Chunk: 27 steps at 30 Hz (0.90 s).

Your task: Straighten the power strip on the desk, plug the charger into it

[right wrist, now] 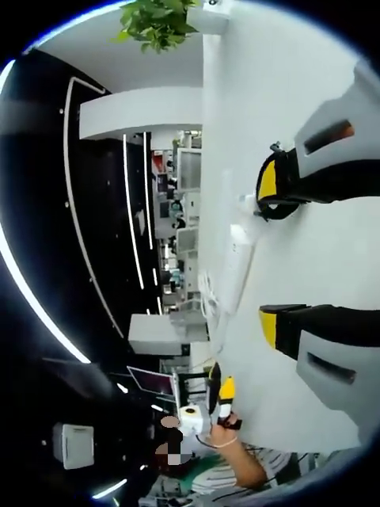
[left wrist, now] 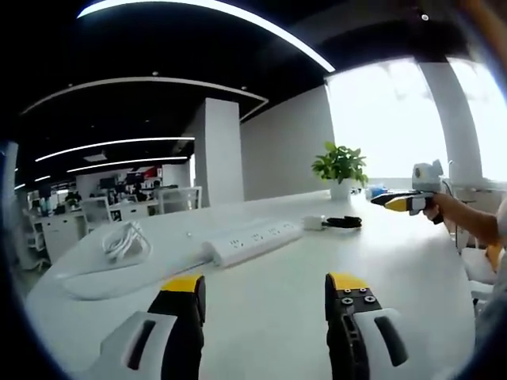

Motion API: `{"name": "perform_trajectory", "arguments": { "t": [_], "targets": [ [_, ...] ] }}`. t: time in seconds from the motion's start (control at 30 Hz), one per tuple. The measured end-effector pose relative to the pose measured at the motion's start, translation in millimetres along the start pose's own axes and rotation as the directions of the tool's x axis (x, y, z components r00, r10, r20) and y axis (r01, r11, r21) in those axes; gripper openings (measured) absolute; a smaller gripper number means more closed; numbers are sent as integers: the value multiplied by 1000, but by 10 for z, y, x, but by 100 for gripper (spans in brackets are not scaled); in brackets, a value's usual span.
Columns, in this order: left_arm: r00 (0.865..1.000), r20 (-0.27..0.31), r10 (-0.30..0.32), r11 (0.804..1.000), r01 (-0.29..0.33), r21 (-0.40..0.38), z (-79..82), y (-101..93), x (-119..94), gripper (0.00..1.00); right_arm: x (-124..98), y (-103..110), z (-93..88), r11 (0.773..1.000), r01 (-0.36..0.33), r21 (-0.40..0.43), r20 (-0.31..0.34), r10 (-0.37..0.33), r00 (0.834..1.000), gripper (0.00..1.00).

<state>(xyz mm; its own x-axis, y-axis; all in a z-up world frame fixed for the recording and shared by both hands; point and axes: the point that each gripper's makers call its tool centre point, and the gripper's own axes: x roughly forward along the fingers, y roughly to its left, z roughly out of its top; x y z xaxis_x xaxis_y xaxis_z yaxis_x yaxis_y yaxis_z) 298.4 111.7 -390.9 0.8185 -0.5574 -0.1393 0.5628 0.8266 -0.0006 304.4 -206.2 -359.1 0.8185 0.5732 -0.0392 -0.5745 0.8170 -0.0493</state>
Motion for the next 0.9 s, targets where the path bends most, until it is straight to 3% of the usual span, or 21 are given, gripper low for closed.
{"name": "perform_trajectory", "arguments": {
  "t": [0.27,0.5,0.9],
  "targets": [
    [1000,5,1,1000,-1,-4,-4,-7,-16,63,29,-162,38,998,31,-58,2,-31,1000,51],
    [1000,-2,0,1000,0,-10,-36,-7,-21,63,101,-269,1,981,75,-178,-7,-77,997,52],
    [1000,-1,-13,1000,13,-3,-18,-62,7,64,325,-336,-56,963,65,-263,-38,-77,996,55]
  ]
}}
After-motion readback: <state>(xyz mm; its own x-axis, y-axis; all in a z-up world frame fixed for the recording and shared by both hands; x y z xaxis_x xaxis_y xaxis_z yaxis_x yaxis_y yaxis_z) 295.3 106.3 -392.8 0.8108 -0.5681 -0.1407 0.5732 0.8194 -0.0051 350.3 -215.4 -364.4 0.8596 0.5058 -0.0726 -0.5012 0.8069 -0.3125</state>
